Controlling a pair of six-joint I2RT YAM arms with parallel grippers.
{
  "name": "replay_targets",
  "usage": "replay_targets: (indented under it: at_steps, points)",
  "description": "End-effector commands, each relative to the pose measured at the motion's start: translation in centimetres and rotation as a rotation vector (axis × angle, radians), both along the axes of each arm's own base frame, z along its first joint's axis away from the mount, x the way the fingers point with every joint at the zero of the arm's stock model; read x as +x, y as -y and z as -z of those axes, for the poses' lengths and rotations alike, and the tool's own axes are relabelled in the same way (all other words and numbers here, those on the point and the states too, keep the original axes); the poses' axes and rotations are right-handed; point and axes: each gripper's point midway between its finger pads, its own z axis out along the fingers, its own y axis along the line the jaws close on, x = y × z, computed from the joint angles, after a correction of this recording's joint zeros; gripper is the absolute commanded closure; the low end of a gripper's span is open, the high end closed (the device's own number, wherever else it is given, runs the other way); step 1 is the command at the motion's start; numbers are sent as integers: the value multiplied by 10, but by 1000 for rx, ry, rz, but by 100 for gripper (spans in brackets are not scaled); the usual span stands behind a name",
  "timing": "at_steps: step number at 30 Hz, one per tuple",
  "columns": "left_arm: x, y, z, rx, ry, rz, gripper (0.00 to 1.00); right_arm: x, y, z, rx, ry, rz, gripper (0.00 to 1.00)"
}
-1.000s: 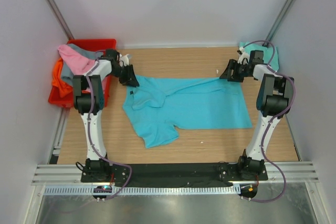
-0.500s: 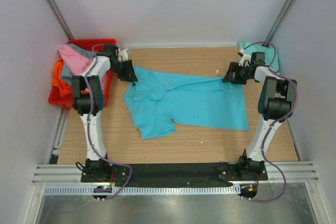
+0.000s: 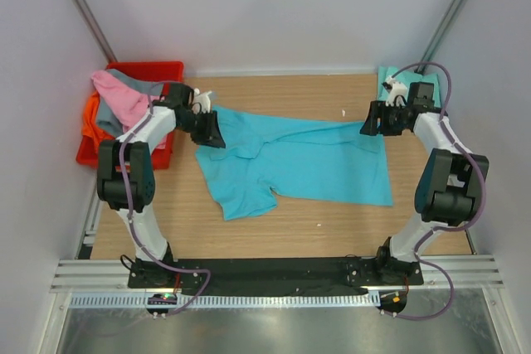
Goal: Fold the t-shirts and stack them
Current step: Fold the tshirt
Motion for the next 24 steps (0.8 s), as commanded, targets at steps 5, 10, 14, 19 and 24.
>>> replay_targets:
  at_steps: [5,10,14,19,24]
  points:
    - [-18,-7,64,25,-142,-4,73,-18,30,45,-40,-166,61,39]
    - [-20,-7,80,33,-181,-7,73,-16,45,54,-77,-181,94,39]
    - [-21,-7,85,26,-197,-9,73,-18,46,68,-60,-216,96,39]
    - [-21,-7,88,29,-201,-8,73,-14,46,81,-48,-228,98,40]
    - [-22,-8,93,40,-210,-12,73,-9,43,90,-19,-237,96,44]
